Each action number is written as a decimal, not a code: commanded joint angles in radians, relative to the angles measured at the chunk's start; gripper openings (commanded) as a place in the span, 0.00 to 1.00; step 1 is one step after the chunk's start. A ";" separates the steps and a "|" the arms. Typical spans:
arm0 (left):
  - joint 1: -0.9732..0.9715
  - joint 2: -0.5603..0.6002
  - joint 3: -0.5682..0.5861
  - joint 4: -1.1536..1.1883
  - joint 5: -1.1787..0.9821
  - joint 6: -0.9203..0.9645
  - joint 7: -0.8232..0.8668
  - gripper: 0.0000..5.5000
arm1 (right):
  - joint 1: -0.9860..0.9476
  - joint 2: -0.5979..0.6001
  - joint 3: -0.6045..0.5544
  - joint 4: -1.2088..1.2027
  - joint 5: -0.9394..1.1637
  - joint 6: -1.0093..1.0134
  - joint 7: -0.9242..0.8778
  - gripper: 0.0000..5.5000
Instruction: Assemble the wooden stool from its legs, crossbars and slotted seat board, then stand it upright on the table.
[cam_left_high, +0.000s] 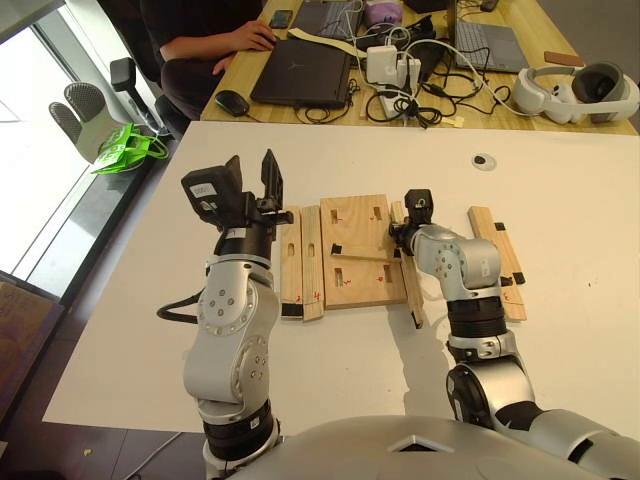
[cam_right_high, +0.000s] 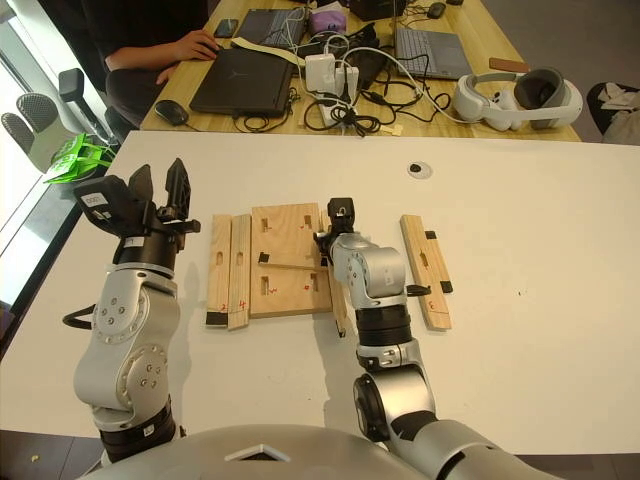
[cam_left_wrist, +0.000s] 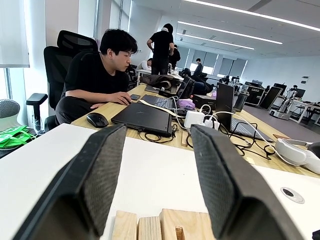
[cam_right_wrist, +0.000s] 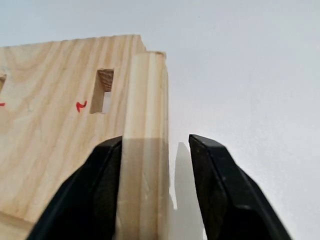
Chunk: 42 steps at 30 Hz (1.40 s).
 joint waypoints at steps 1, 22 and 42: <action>0.010 -0.017 -0.008 -0.001 0.005 -0.007 0.008 0.43 | -0.004 0.067 -0.011 0.020 0.011 0.001 -0.006 0.27; 0.141 0.468 -0.052 -0.019 -0.168 0.348 -0.434 0.43 | -0.208 -0.012 -0.455 0.067 0.317 -0.416 -0.040 0.18; -0.118 0.280 -0.397 0.221 -0.229 0.501 -0.407 0.43 | -0.163 0.026 -0.472 -0.027 0.773 -0.504 -0.044 0.18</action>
